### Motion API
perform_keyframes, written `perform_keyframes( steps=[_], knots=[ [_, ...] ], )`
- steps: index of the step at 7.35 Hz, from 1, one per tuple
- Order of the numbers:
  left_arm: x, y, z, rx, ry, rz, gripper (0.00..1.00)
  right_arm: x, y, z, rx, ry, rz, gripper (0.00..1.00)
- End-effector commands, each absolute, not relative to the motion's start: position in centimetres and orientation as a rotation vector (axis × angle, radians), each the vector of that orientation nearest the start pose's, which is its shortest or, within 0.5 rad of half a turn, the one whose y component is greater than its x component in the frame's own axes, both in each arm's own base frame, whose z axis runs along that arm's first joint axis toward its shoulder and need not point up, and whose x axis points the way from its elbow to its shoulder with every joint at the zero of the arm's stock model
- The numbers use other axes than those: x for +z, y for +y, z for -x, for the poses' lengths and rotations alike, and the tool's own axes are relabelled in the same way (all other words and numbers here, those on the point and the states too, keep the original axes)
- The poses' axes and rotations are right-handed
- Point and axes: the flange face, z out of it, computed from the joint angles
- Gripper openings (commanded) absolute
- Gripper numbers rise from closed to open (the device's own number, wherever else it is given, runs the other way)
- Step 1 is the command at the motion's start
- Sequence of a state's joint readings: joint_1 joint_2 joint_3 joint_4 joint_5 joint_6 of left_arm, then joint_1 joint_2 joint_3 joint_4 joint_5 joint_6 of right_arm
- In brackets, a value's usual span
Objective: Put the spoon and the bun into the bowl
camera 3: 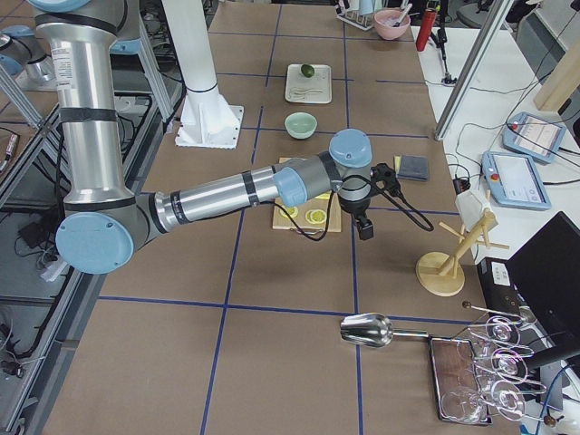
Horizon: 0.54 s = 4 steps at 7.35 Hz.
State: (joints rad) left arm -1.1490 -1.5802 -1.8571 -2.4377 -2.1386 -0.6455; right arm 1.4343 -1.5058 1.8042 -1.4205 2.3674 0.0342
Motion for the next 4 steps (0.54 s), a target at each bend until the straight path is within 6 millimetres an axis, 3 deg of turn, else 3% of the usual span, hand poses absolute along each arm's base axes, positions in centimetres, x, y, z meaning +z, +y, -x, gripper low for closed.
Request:
perform_keyframes(
  steps=[1, 2, 3, 4],
  knots=[
    [38.1, -48.0, -22.8, 0.084, 0.946, -0.632, 1.0, 49.3, -52.5, 1.0, -0.262, -0.831, -0.345, 1.0],
    [35.0, -48.4, -27.0, 0.052, 0.912, -0.486, 1.0, 49.3, -52.4, 1.0, -0.262, -0.831, -0.345, 1.0],
    [31.4, -48.2, -32.7, -0.061, 0.862, -0.336, 1.0, 49.4, -52.3, 1.0, -0.262, -0.833, -0.343, 1.0],
    [30.2, -46.4, -37.1, -0.088, 0.835, -0.297, 1.0, 49.5, -52.3, 1.0, -0.261, -0.833, -0.34, 1.0]
  ],
)
